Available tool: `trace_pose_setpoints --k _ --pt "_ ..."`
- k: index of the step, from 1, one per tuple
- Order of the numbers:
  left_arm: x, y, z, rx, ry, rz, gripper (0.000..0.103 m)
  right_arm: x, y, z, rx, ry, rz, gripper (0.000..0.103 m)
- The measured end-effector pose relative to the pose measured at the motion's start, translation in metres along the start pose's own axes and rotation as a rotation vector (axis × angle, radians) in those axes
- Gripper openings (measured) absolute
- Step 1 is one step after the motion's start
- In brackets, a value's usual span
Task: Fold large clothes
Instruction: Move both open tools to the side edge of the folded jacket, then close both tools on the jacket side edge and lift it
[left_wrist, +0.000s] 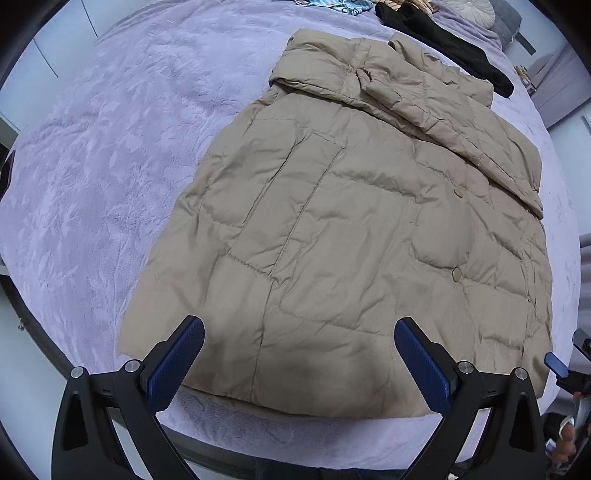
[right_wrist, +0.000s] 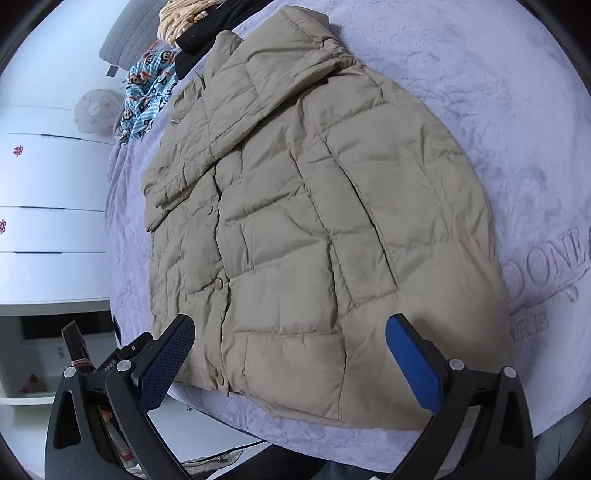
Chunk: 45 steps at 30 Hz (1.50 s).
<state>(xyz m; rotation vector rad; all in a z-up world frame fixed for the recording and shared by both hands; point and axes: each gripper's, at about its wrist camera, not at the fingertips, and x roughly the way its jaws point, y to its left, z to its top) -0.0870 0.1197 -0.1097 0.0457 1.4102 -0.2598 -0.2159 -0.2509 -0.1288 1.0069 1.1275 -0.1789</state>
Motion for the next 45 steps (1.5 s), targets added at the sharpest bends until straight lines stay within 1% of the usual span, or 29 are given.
trace_pose_setpoints --k 3,5,10,13,15,16,18,19,20,26,27,28,30,31,32,33,34,35,37,38,39,40,42,45 --pt "-0.001 0.02 -0.011 -0.008 0.004 -0.035 0.103 0.0 -0.002 -0.02 0.034 -0.014 0.013 0.103" --pt "-0.003 0.036 -0.018 -0.028 0.007 -0.074 0.103 -0.001 -0.007 -0.035 0.07 -0.027 0.013 0.103" --pt "-0.007 0.075 -0.033 -0.096 0.026 -0.191 0.103 -0.011 -0.024 -0.067 0.173 -0.073 0.052 0.103" --pt "-0.005 0.093 -0.04 -0.135 0.042 -0.249 0.103 -0.016 -0.037 -0.083 0.229 -0.099 0.068 0.103" --pt "0.001 0.102 -0.043 -0.161 0.066 -0.286 0.103 -0.016 -0.044 -0.092 0.266 -0.107 0.073 0.103" --pt "0.006 0.104 -0.044 -0.173 0.081 -0.305 0.103 -0.016 -0.049 -0.095 0.286 -0.108 0.073 0.103" --pt "0.016 0.108 -0.046 -0.201 0.115 -0.351 0.1 -0.013 -0.056 -0.099 0.324 -0.111 0.072 0.103" --pt "0.022 0.109 -0.048 -0.216 0.132 -0.374 0.097 -0.011 -0.059 -0.1 0.339 -0.113 0.08 0.103" --pt "0.028 0.109 -0.048 -0.224 0.142 -0.391 0.097 -0.009 -0.061 -0.101 0.355 -0.115 0.091 0.103" --pt "0.047 0.092 -0.036 -0.228 0.147 -0.455 0.095 0.004 -0.073 -0.099 0.449 -0.137 0.164 0.103" --pt "0.048 0.088 -0.033 -0.224 0.145 -0.462 0.091 0.005 -0.075 -0.098 0.464 -0.145 0.176 0.103" --pt "0.05 0.085 -0.029 -0.216 0.148 -0.46 0.08 0.007 -0.077 -0.096 0.483 -0.154 0.185 0.103" --pt "0.052 0.077 -0.023 -0.204 0.154 -0.463 0.065 0.012 -0.079 -0.093 0.52 -0.171 0.218 0.103" --pt "0.053 0.075 -0.021 -0.196 0.158 -0.475 0.042 0.013 -0.08 -0.092 0.536 -0.179 0.231 0.102" --pt "0.053 0.072 -0.02 -0.182 0.162 -0.47 0.023 0.015 -0.081 -0.091 0.558 -0.186 0.242 0.101" --pt "0.051 0.071 -0.019 -0.166 0.154 -0.452 0.017 0.017 -0.08 -0.09 0.574 -0.188 0.25 0.096" --pt "0.049 0.072 -0.017 -0.155 0.143 -0.449 0.014 0.018 -0.081 -0.09 0.588 -0.188 0.26 0.086" --pt "0.046 0.074 -0.016 -0.156 0.133 -0.457 0.012 0.021 -0.082 -0.09 0.604 -0.182 0.265 0.08" --pt "0.039 0.08 -0.014 -0.161 0.109 -0.472 0.01 0.025 -0.084 -0.09 0.631 -0.165 0.245 0.042" --pt "0.035 0.081 -0.012 -0.16 0.096 -0.476 0.01 0.027 -0.085 -0.09 0.637 -0.157 0.233 0.035" --pt "0.03 0.082 -0.01 -0.156 0.084 -0.481 0.01 0.028 -0.086 -0.091 0.639 -0.153 0.224 0.023" --pt "0.026 0.082 -0.008 -0.149 0.071 -0.483 0.01 0.028 -0.087 -0.092 0.637 -0.158 0.218 0.015" --pt "0.014 0.078 -0.003 -0.12 0.039 -0.484 0.01 0.025 -0.085 -0.093 0.626 -0.175 0.212 0.011" --pt "-0.009 0.069 0.006 -0.052 -0.024 -0.483 0.01 0.013 -0.075 -0.087 0.57 -0.203 0.209 0.01"
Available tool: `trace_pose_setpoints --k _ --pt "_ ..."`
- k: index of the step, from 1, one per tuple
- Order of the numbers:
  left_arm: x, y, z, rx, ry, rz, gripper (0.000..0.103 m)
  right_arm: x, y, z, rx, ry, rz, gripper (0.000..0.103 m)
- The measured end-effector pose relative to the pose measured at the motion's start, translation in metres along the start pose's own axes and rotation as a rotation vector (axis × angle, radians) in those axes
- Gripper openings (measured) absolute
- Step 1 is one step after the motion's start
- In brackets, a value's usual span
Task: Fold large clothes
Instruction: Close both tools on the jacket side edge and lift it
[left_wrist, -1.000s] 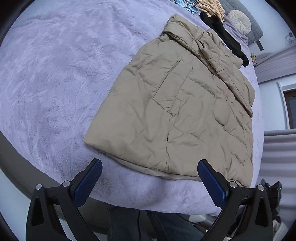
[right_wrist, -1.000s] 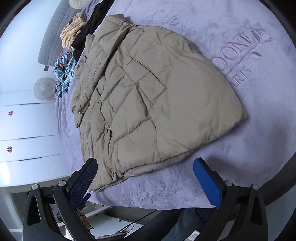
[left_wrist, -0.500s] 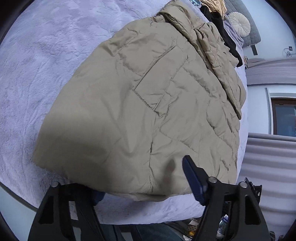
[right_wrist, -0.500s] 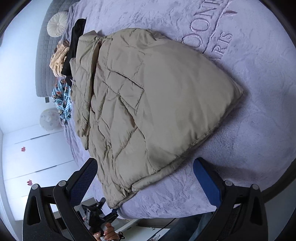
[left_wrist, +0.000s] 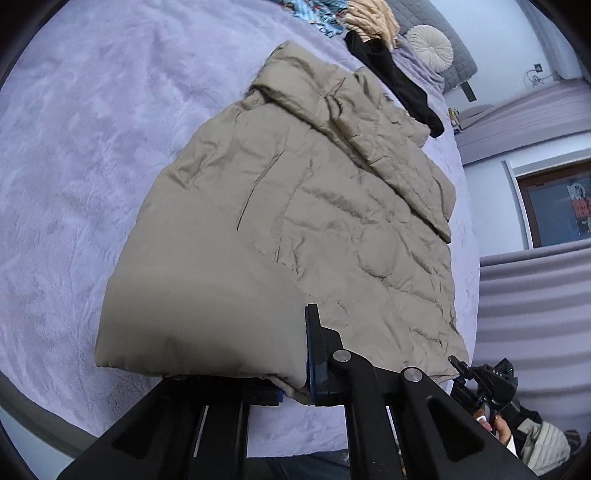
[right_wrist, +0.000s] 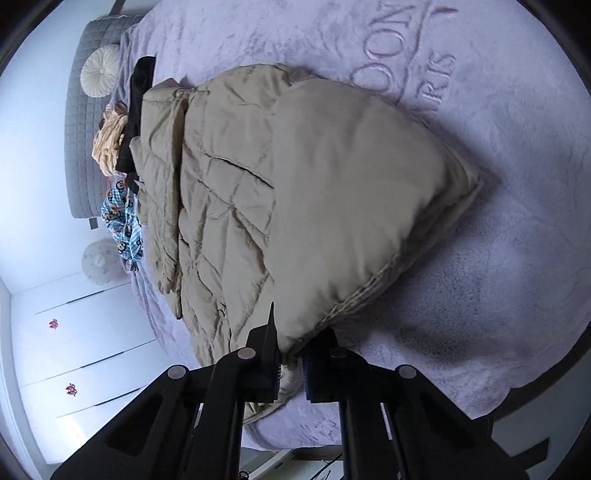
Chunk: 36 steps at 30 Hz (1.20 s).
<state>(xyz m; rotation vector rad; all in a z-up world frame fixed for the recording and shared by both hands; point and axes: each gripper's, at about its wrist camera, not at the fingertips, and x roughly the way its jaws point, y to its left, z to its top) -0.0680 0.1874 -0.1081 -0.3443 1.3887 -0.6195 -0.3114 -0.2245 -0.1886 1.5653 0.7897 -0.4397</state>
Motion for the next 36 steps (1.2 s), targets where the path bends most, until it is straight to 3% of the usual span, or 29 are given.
trace_pose_setpoints --k 11,24,30,36 --pt "-0.05 -0.054 0.05 0.105 -0.163 -0.003 0.01 -0.029 0.094 0.018 -0.295 -0.058 -0.011 0.008" --pt "-0.065 -0.119 0.118 0.142 -0.337 0.086 0.01 -0.03 0.215 0.071 -0.592 -0.05 0.001 0.007" --pt "-0.055 -0.131 0.164 0.16 -0.358 0.093 0.01 -0.013 0.27 0.103 -0.687 -0.061 -0.005 0.006" --pt "-0.03 -0.138 0.229 0.22 -0.332 0.107 0.01 0.008 0.313 0.126 -0.725 -0.13 -0.035 0.006"
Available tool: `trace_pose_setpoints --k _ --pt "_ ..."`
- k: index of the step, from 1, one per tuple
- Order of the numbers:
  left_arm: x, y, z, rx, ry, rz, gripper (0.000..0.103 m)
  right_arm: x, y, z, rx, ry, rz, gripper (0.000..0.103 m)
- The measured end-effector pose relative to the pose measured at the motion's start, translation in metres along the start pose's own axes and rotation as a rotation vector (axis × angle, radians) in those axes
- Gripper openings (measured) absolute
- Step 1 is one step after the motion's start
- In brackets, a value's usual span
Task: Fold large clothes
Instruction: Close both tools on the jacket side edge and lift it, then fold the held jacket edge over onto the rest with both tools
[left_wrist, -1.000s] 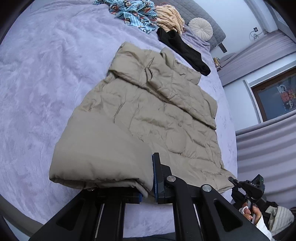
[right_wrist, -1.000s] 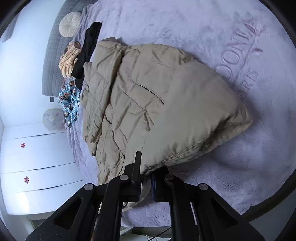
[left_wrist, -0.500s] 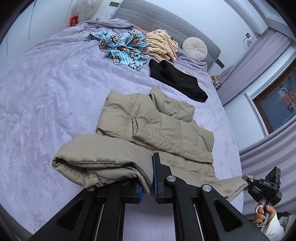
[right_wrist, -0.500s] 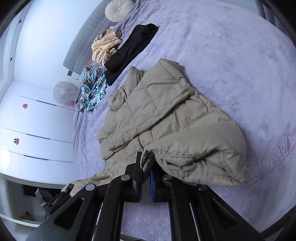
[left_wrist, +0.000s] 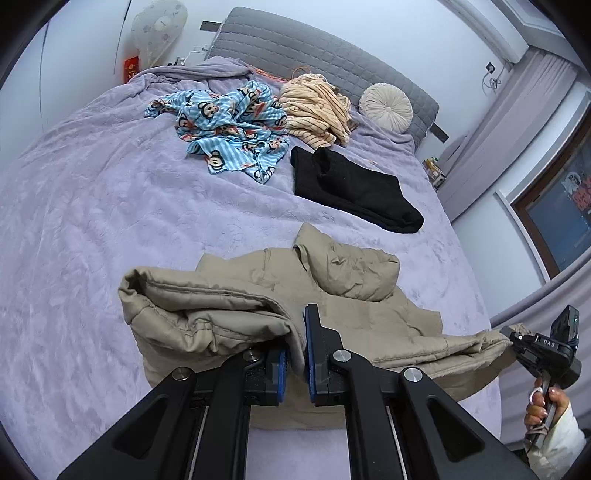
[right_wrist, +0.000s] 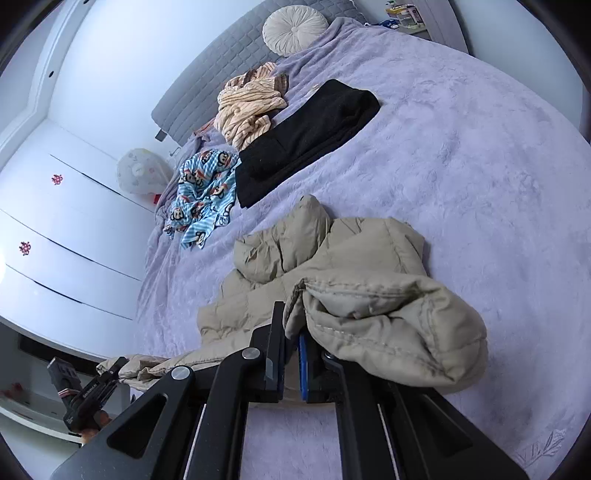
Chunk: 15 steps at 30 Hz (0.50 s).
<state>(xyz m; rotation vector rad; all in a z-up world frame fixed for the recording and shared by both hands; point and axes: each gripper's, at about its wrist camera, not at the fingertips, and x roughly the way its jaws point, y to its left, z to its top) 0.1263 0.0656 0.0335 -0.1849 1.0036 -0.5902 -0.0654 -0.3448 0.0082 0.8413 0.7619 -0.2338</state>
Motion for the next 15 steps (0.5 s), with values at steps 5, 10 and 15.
trace_pose_setpoints --k 5,10,15 --pt "0.046 0.008 0.036 0.011 0.016 0.009 0.01 0.036 0.009 0.035 -0.026 -0.009 -0.045 0.006" --pt "0.105 0.018 0.056 0.041 0.04 0.05 0.01 0.08 0.007 0.062 -0.05 0.015 -0.086 0.006" --pt "0.18 0.026 0.057 0.094 0.084 0.11 0.01 0.137 -0.015 0.078 -0.044 0.052 -0.15 0.006"
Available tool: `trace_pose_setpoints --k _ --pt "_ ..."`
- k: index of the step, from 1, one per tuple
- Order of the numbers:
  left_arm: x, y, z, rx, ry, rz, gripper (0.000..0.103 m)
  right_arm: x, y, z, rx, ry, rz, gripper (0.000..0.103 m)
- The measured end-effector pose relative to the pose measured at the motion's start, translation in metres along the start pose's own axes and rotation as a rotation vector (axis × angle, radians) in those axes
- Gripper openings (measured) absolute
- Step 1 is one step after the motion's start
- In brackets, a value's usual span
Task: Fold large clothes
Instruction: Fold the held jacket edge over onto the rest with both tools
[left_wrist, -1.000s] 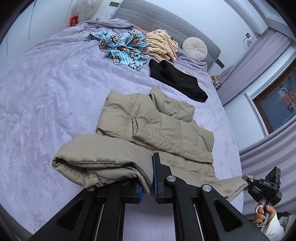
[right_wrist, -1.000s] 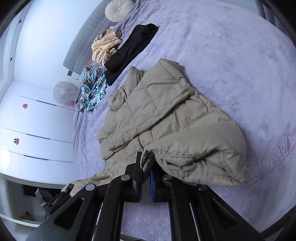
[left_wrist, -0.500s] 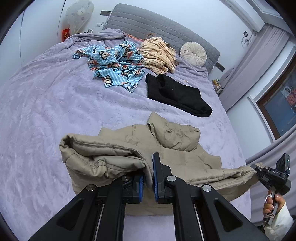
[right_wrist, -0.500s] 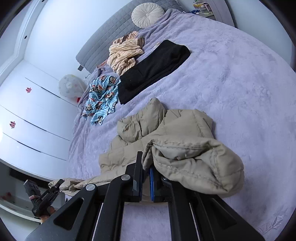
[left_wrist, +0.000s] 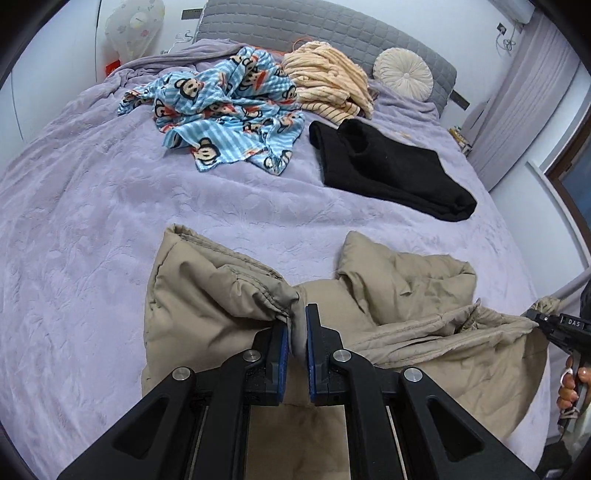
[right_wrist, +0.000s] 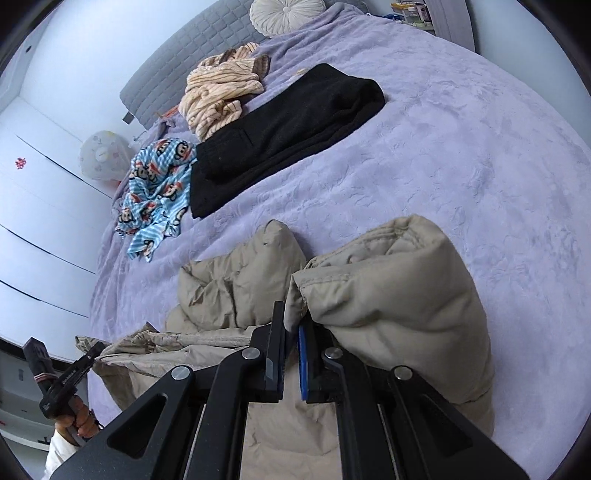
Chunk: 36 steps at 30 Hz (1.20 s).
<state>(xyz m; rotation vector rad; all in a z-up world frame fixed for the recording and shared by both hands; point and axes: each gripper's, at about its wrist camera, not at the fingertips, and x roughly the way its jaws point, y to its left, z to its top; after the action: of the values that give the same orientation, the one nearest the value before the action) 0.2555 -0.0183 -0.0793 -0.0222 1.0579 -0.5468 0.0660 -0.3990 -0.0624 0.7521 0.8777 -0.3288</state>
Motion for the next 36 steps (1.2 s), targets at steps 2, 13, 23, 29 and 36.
trace_pose_setpoints --k 2,13,23,29,36 --pt "0.024 0.002 -0.004 -0.004 0.016 0.018 0.01 0.025 -0.01 0.003 0.02 0.01 -0.014 0.006" --pt "0.093 0.011 -0.013 -0.05 0.031 0.092 0.01 0.112 -0.055 -0.003 0.144 0.025 -0.004 0.006" --pt "0.01 -0.006 -0.01 0.053 -0.163 0.22 0.093 0.078 -0.045 0.002 0.186 0.007 0.053 0.065" --pt "0.01 -0.026 -0.022 0.087 -0.051 0.024 0.053 0.053 0.012 -0.022 -0.044 0.032 0.084 0.024" --pt "0.086 -0.065 -0.056 0.167 -0.009 0.1 0.053 0.128 0.061 -0.071 -0.297 0.147 0.034 0.018"
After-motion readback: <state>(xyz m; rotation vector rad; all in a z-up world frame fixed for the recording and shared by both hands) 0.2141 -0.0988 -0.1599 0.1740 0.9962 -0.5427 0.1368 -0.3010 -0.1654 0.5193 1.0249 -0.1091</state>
